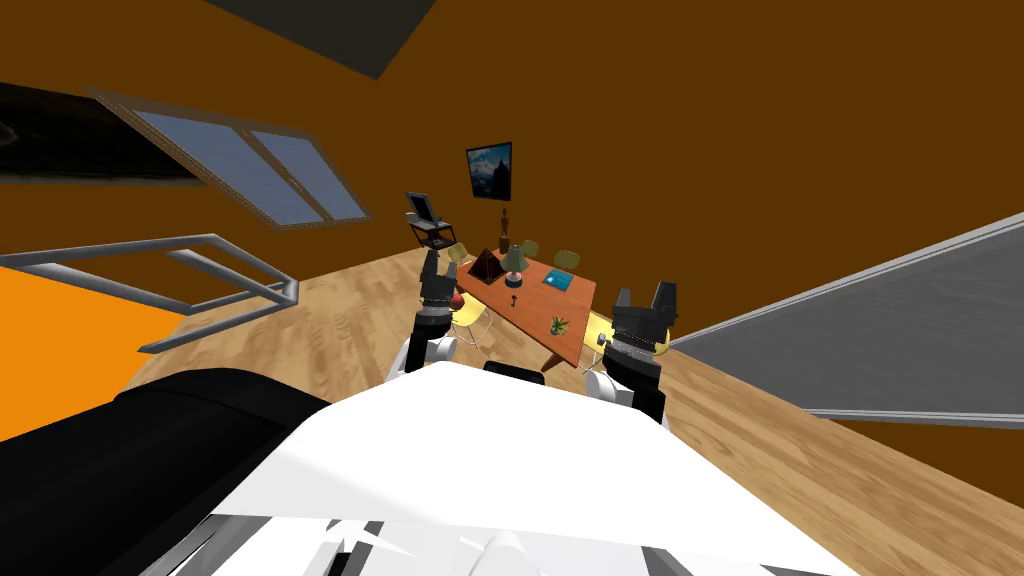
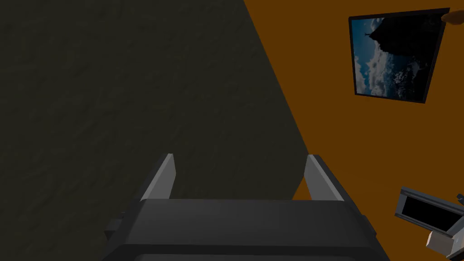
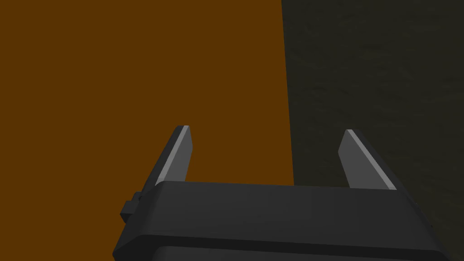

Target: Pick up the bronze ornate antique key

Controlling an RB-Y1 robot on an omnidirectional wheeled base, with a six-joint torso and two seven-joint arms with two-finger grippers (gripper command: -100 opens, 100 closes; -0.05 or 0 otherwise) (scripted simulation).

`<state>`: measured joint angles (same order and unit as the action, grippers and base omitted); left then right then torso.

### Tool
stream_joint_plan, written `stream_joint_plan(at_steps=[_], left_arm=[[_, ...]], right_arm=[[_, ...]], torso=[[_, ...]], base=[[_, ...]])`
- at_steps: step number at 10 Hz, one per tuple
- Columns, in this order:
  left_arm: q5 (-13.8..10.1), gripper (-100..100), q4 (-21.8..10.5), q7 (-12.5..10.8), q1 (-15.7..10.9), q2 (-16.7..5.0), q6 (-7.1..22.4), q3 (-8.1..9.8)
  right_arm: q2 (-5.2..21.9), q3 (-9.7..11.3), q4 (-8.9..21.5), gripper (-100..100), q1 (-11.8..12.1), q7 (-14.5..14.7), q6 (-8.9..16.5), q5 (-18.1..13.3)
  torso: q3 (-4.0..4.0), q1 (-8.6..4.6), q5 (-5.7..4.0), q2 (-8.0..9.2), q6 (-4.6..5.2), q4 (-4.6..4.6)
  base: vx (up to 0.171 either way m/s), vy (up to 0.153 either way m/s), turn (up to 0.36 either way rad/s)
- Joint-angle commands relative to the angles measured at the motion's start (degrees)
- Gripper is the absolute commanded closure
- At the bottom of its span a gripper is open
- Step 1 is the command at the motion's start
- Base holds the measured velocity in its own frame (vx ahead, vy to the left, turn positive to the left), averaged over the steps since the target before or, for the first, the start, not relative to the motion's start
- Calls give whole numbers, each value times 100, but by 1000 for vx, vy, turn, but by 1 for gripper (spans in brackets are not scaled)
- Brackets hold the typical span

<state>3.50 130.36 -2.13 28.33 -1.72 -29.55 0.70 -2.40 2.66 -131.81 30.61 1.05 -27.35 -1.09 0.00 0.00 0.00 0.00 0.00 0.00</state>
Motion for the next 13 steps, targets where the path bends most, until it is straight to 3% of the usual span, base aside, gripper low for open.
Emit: stream_joint_plan(at_steps=[1, 6, 9, 10, 12, 13], left_arm=[[70, -100, -187, -37, -51, -205, 5, -9], [410, -100, -960, -224, -285, -812, -3, -40], [713, -100, -1595, -396, -492, -1255, -24, -64], [713, -100, -1690, -396, -492, -1255, -24, -64], [942, -100, -2074, -523, -647, -1573, -39, -85], [942, -100, -2206, -523, -647, -1573, -39, -85]], right_arm=[[0, 0, 0, 0, 0, 0, 0, 0], [0, 0, 0, 0, -1, 0, 0, 0], [0, 0, 0, 0, -1, 0, 0, 0], [0, 0, 0, 0, -1, 0, 0, 0], [0, 0, 0, 0, -1, 0, 0, 0], [0, 0, 0, 0, -1, 0, 0, 0]], torso=[[0, 0, 0, 0, 0, 0], [8, 13, 3, 14, 1, 3], [10, 12, 3, 18, 1, 4], [13, 11, 3, 23, 1, 5], [8, 13, 3, 13, 1, 3], [9, 17, 4, 15, 1, 3]], base=[[-11, 2, -104], [-34, 22, -118], [-54, 21, -167], [-43, 23, -52], [-42, 30, -149], [-37, 23, -74]])
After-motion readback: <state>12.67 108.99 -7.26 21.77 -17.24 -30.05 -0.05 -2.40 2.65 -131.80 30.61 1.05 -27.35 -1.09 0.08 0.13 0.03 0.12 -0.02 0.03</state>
